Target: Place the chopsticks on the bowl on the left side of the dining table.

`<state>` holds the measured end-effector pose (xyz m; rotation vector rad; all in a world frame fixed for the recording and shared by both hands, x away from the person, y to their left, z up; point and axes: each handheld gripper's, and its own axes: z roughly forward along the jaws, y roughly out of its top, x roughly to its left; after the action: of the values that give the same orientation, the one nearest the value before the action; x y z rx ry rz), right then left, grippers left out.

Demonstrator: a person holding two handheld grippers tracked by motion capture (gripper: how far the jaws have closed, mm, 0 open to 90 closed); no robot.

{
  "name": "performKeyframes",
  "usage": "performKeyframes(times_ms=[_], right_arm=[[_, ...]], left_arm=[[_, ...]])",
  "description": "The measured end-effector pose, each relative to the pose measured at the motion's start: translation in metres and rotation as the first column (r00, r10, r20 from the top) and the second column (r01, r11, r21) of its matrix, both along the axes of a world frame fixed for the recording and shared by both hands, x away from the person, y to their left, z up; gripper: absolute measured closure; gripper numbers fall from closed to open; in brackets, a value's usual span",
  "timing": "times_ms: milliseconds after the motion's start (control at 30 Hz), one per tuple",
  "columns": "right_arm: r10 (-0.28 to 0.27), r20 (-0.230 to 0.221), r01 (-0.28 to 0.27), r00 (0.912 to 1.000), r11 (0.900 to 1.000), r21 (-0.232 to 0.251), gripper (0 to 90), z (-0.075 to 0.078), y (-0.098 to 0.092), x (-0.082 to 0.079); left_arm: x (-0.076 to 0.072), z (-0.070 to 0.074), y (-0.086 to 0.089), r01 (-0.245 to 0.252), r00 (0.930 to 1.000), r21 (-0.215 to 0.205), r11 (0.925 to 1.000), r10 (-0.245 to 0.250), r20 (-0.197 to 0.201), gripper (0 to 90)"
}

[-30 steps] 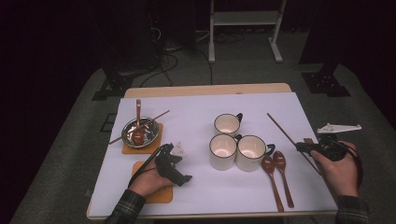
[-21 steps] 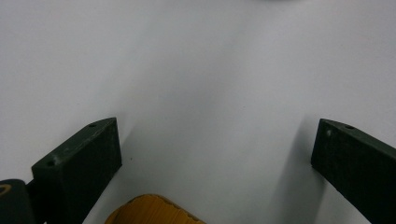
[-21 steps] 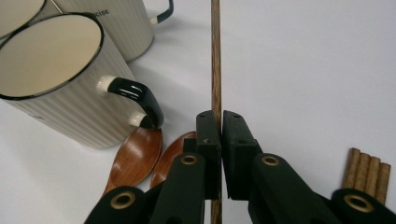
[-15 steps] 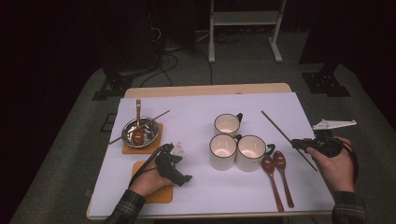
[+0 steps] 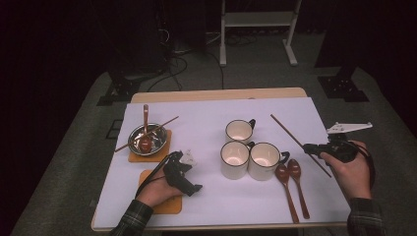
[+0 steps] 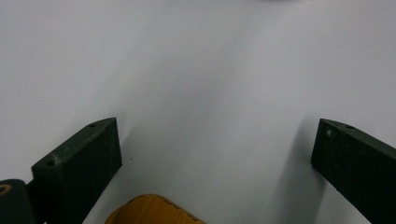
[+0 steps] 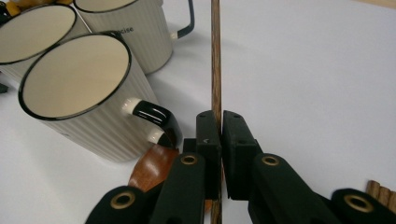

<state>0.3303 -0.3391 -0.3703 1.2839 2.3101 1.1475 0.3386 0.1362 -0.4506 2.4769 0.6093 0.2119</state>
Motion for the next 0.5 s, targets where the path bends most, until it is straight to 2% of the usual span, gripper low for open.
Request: performKeyframes(times_ms=[500], right_arm=[[0.062,0.014,-0.062,0.998,0.998,0.007,85.4,0.005,0.012,0.006]], left_arm=[[0.0,0.0,0.0,0.0,1.0,0.0,1.0,0.0,-0.001,0.6]])
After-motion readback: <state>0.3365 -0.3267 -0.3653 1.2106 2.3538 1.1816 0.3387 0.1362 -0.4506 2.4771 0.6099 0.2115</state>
